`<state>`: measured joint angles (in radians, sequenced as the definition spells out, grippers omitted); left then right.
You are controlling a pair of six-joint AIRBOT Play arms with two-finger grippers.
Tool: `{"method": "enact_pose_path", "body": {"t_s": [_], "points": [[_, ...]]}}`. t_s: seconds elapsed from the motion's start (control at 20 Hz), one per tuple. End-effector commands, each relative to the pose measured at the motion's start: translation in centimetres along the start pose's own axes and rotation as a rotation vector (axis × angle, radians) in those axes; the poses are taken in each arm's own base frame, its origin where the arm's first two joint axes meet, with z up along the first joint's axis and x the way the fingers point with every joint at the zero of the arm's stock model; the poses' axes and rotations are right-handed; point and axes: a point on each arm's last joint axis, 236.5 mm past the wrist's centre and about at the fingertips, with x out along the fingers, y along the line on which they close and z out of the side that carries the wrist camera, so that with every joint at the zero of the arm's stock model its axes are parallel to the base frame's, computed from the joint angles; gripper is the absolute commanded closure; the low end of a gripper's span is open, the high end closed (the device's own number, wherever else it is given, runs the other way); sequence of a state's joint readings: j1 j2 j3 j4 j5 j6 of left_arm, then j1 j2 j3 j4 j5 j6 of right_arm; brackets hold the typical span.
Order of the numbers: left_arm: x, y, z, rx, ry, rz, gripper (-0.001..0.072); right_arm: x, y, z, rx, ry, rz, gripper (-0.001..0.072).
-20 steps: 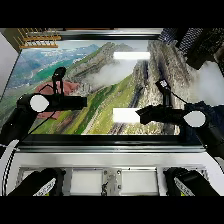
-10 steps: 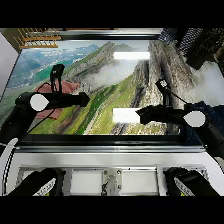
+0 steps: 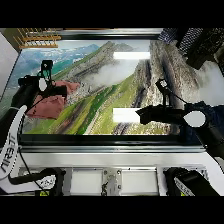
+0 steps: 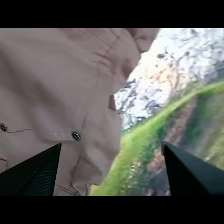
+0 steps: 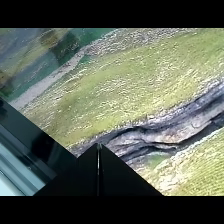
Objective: Fold the clothes and pants, and hang the long-sleeved shirts on hangers.
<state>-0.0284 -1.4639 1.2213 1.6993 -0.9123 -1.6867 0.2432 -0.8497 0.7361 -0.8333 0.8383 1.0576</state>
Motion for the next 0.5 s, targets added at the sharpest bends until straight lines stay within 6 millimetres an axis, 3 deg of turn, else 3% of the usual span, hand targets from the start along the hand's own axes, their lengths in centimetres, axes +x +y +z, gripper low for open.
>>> {"method": "enact_pose_path", "body": {"t_s": [0.0, 0.1, 0.15, 0.2, 0.25, 0.3, 0.4, 0.45], "points": [[5.1, 2.0, -1.0, -0.010, 0.100, 0.045, 0.0018, 0.0, 0.1, 0.0, -0.001, 0.000, 0.001, 0.0705], [6.4, 1.7, -0.8, -0.005, 0.120, 0.044, 0.0019, 0.0, 0.1, 0.0, -0.001, 0.000, 0.001, 0.0706], [6.7, 1.3, -0.4, -0.005, 0.122, 0.044, 0.0091, 0.0, 0.1, 0.0, -0.001, 0.000, 0.001, 0.0706], [6.7, 1.3, 0.0, -0.009, 0.122, 0.045, 0.0356, 0.0, 0.1, 0.0, -0.001, 0.000, 0.001, 0.0705], [6.5, 1.1, 0.6, -0.008, 0.113, 0.042, 0.0554, 0.0, 0.1, 0.0, -0.001, 0.000, 0.001, 0.0705], [5.8, 0.6, 1.6, 0.001, 0.091, 0.037, 0.0694, 0.0, 0.1, 0.0, -0.001, 0.000, 0.001, 0.0706], [3.3, -1.5, 4.2, 0.050, 0.018, 0.014, 0.0701, 0.0, 0.0, 0.0, -0.001, 0.000, 0.001, 0.0705], [1.2, -3.6, 5.8, 0.119, -0.045, -0.006, 0.0701, 0.0, 0.1, 0.0, -0.001, 0.000, 0.001, 0.0706]]}}
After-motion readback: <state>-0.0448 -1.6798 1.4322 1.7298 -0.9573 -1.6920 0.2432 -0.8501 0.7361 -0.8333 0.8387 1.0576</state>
